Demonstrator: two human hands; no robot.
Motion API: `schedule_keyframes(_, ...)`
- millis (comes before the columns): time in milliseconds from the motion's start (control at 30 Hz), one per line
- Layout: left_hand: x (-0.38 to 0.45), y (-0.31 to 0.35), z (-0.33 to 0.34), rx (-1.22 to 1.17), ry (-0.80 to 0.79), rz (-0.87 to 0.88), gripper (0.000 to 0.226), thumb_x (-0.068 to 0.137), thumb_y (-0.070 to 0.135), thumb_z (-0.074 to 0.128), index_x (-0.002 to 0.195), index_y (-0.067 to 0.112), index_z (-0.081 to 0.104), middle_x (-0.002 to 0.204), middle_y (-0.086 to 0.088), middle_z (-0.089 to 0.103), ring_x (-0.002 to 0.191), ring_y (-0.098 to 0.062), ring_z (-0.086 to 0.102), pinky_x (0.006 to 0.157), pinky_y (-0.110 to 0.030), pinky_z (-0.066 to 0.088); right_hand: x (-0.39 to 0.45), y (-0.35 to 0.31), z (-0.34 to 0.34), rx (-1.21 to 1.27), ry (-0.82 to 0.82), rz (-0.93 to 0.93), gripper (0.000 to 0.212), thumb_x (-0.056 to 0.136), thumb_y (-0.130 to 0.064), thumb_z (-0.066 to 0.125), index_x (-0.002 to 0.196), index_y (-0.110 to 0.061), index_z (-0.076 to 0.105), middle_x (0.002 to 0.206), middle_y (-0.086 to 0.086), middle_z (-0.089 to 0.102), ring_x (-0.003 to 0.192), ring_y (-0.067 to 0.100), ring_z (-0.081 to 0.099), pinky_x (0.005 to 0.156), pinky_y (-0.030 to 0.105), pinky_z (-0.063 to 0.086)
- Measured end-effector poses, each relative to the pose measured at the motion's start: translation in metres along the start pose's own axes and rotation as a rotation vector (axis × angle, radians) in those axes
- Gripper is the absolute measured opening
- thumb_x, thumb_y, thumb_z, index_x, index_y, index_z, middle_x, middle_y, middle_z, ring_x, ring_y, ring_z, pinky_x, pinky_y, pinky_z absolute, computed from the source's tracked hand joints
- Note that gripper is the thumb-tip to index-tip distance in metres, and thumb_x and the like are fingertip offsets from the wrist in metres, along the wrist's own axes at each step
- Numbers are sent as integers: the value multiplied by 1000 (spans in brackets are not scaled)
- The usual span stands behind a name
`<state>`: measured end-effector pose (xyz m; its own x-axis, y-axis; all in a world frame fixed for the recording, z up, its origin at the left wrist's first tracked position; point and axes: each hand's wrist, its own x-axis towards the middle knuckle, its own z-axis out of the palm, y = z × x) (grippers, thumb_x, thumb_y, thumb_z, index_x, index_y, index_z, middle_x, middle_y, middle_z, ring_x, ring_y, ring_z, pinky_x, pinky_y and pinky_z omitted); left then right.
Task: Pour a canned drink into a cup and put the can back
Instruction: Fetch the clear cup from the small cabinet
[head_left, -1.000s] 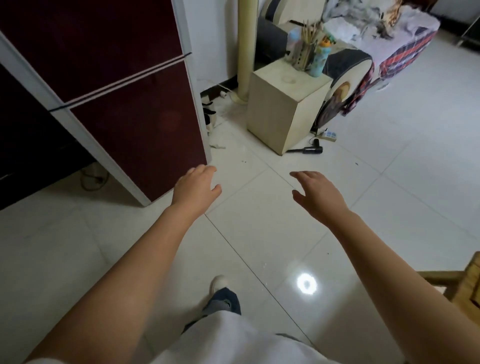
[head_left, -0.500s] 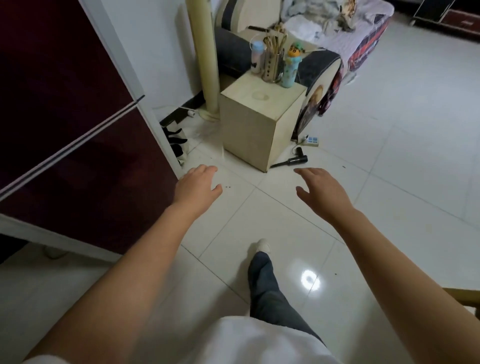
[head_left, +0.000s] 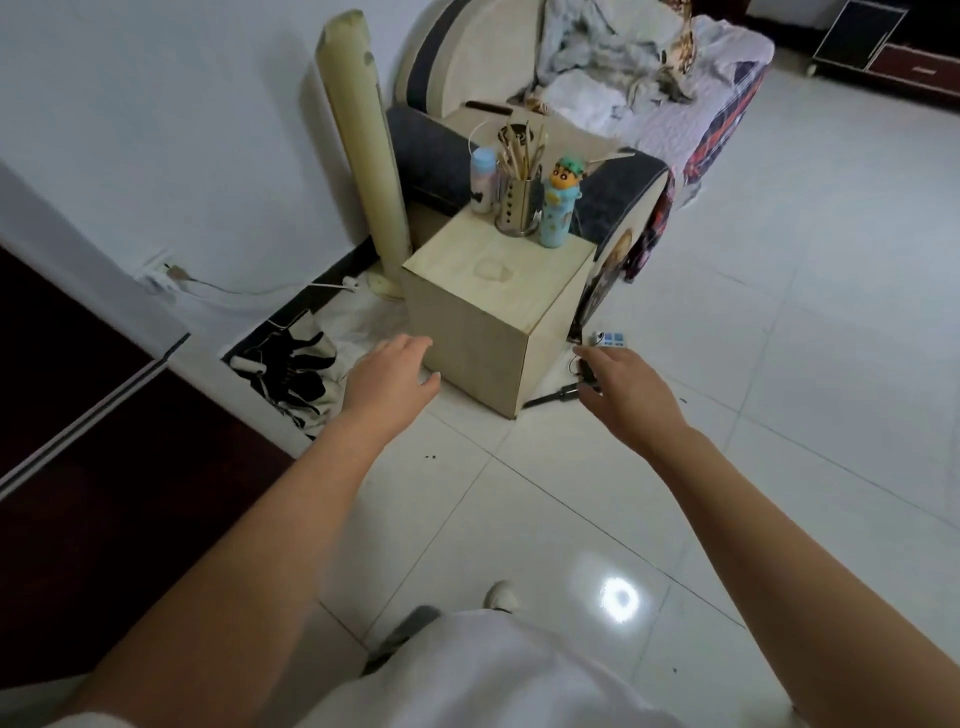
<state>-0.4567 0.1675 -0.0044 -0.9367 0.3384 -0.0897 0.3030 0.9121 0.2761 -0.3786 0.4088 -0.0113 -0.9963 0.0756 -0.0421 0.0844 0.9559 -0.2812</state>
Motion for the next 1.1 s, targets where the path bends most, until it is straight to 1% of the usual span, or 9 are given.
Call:
schedule_keyframes(233, 73, -2, -4, -13, -11, 8, 47, 92, 31, 49, 135, 13, 42, 136, -6, 47, 121, -24, 45, 89, -38, 44, 64, 13, -5, 29, -23, 29, 45, 93, -20, 49, 136, -13, 40, 136, 9, 49, 127, 26, 40, 97, 35, 38)
schedule_keyframes(367, 112, -7, -7, -35, -30, 26, 47, 92, 31, 50, 134, 13, 42, 135, -6, 47, 121, -25, 45, 90, -39, 45, 96, 17, -3, 72, 2, 53, 44, 93, -21, 49, 135, -13, 42, 134, 9, 51, 125, 25, 43, 97, 35, 39)
schedule_keyframes(600, 179, -21, -19, -63, -47, 75, 46, 92, 33, 49, 135, 15, 42, 135, -4, 47, 120, -23, 46, 91, -39, 43, 155, 11, 0, 190, 1, 161, 46, 94, -23, 49, 138, -15, 38, 137, 7, 48, 128, 24, 40, 101, 35, 36)
schedule_keyframes(767, 225, -37, -17, -88, -82, 99, 47, 92, 32, 49, 135, 14, 42, 136, -5, 47, 120, -25, 47, 93, -37, 41, 198, 9, 17, 233, -3, 235, 47, 93, -25, 50, 137, -17, 38, 138, 5, 48, 127, 22, 43, 101, 34, 36)
schedule_keyframes(900, 265, -48, 1, -129, -115, 104, 48, 92, 32, 50, 136, 15, 41, 137, -4, 46, 122, -24, 46, 95, -38, 43, 233, 12, 33, 395, 22, 339, 46, 92, -26, 53, 136, -17, 42, 135, 4, 51, 123, 21, 47, 100, 33, 38)
schedule_keyframes(1033, 310, -57, 32, -180, -141, 80, 50, 92, 31, 51, 138, 16, 38, 139, -3, 44, 123, -23, 45, 94, -36, 41, 272, 23, 59, 576, 32, 445, 49, 89, -25, 58, 134, -17, 42, 130, 2, 55, 119, 16, 50, 97, 32, 41)
schedule_keyframes(1100, 334, -62, 52, -205, -149, 68, 52, 91, 30, 52, 139, 15, 37, 140, -5, 43, 124, -24, 44, 95, -36, 40, 293, 32, 76, 632, 26, 471, 51, 87, -25, 61, 134, -17, 42, 130, 2, 55, 117, 15, 51, 94, 29, 40)
